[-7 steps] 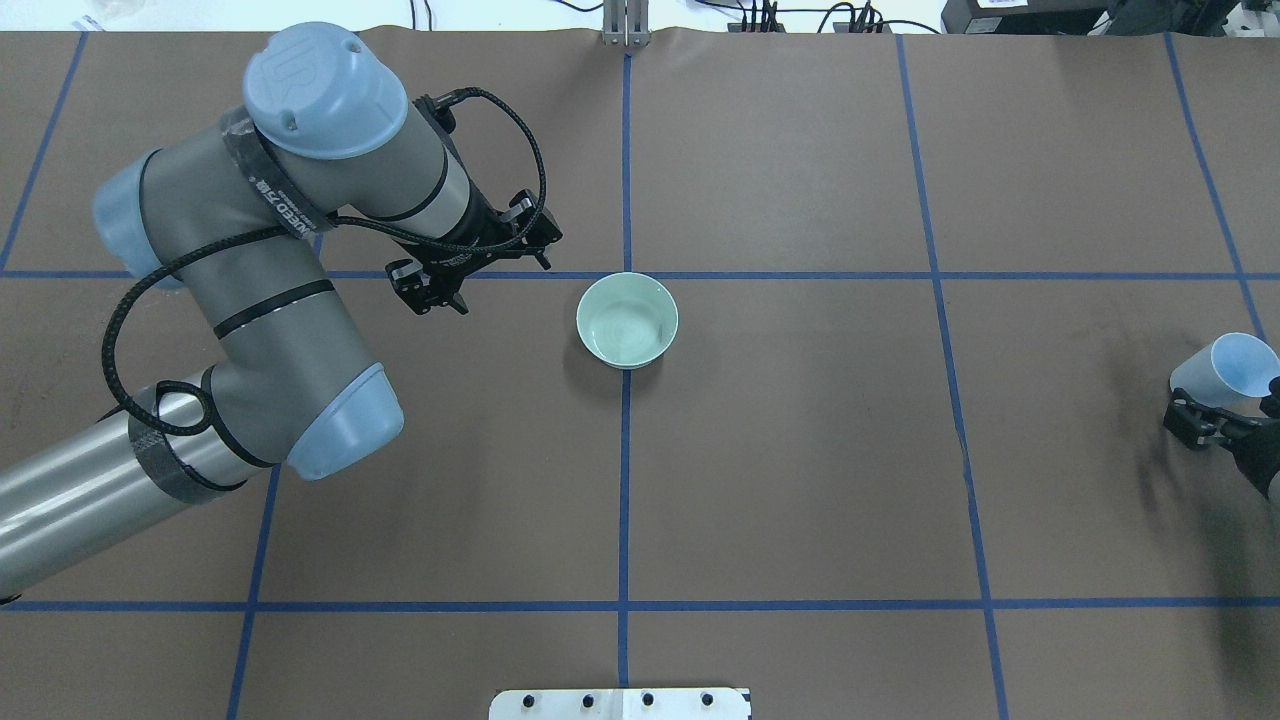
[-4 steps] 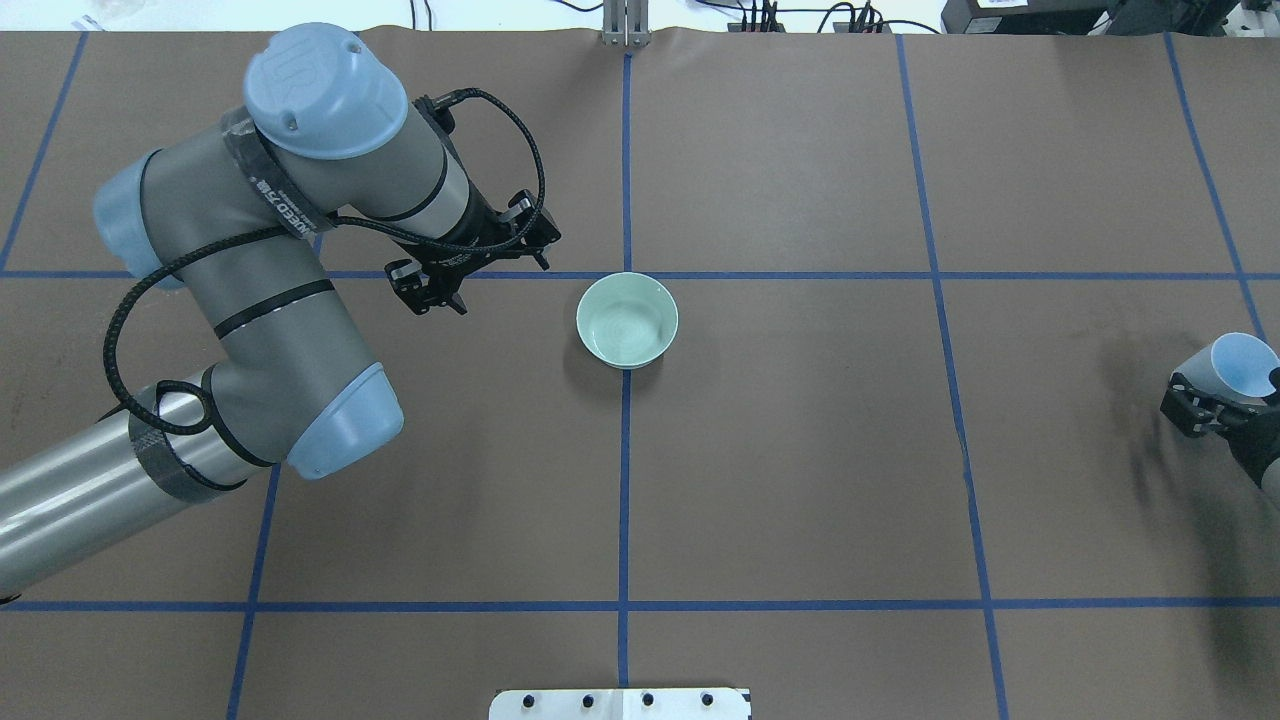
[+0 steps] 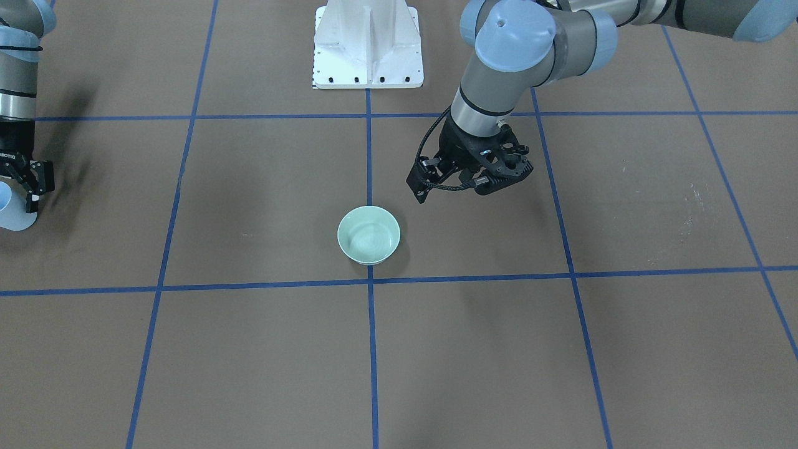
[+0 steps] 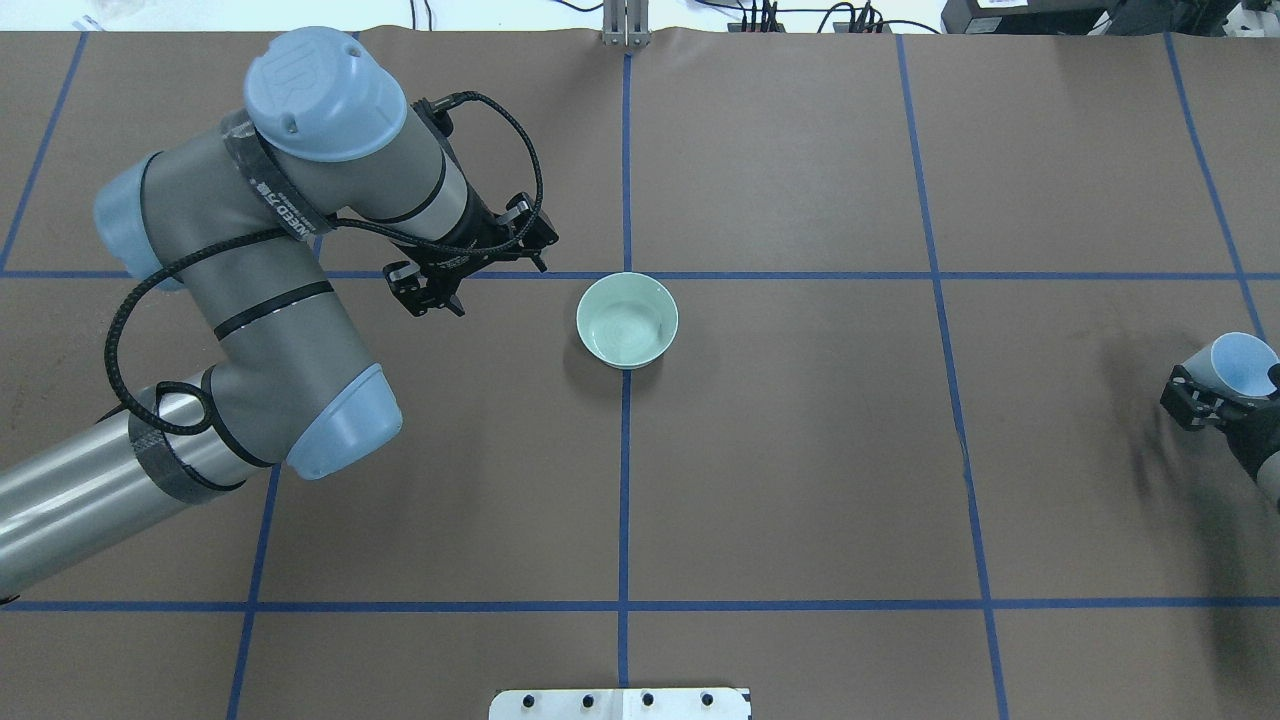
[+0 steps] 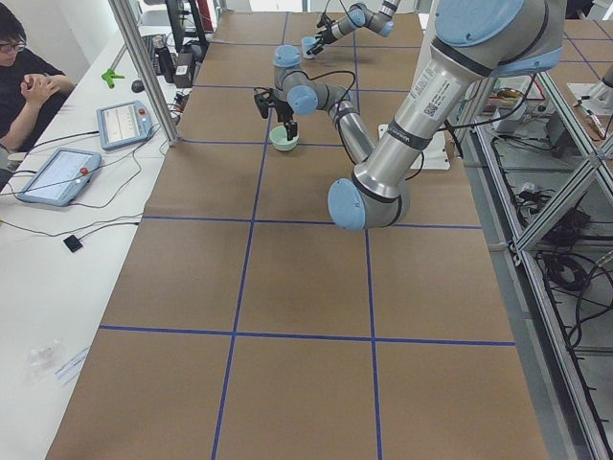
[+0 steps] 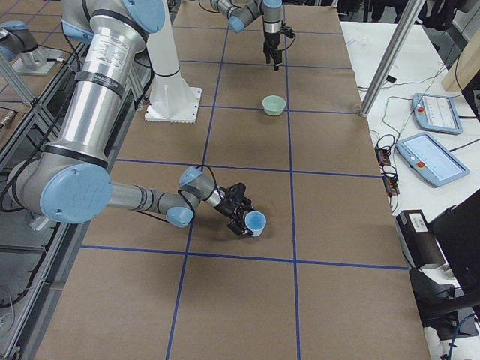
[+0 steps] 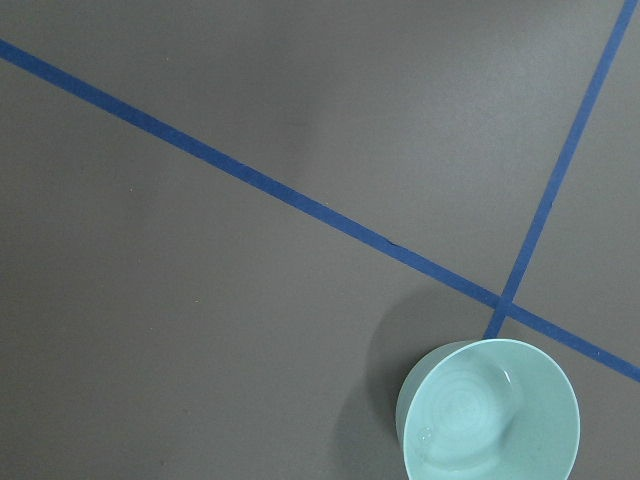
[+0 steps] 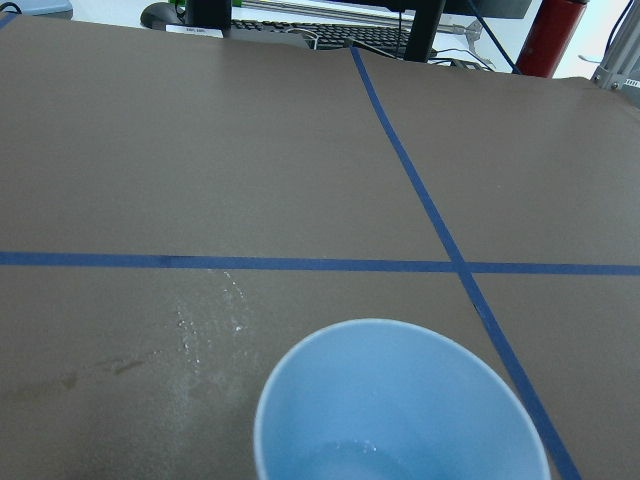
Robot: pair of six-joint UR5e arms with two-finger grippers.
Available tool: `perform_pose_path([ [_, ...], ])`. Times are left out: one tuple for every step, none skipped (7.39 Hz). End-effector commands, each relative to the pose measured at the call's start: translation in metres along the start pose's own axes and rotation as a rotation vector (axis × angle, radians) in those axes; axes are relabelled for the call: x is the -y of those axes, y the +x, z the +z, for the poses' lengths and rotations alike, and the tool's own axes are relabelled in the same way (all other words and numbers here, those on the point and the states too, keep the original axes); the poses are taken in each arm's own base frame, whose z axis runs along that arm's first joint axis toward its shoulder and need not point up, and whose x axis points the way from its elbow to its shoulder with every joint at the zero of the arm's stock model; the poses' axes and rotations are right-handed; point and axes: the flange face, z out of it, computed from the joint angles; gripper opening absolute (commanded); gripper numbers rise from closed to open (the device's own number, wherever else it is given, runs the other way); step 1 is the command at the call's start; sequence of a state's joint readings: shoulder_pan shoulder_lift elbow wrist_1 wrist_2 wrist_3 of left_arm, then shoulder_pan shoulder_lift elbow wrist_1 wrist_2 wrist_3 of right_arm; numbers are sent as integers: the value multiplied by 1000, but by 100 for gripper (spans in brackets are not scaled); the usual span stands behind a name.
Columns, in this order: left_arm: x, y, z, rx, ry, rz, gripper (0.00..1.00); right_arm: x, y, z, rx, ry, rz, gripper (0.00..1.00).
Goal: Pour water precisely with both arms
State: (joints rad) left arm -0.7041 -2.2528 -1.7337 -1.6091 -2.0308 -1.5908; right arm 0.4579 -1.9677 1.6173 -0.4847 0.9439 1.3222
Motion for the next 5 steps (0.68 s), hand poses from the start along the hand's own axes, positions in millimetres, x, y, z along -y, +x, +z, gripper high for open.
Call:
perform_pose_path([
  [0, 0, 0, 0, 0, 0, 100, -3, -1, 5, -5, 1, -3, 99],
  [0, 0, 0, 0, 0, 0, 100, -3, -4, 9, -4, 5, 4, 99],
  [0, 0, 0, 0, 0, 0, 100, -4, -3, 11, -9, 5, 3, 99],
  [0, 0, 1, 1, 0, -1, 100, -2, -8, 13, -4, 9, 9, 99],
  [0, 0, 1, 1, 0, -1, 100, -2, -7, 14, -8, 10, 9, 99],
])
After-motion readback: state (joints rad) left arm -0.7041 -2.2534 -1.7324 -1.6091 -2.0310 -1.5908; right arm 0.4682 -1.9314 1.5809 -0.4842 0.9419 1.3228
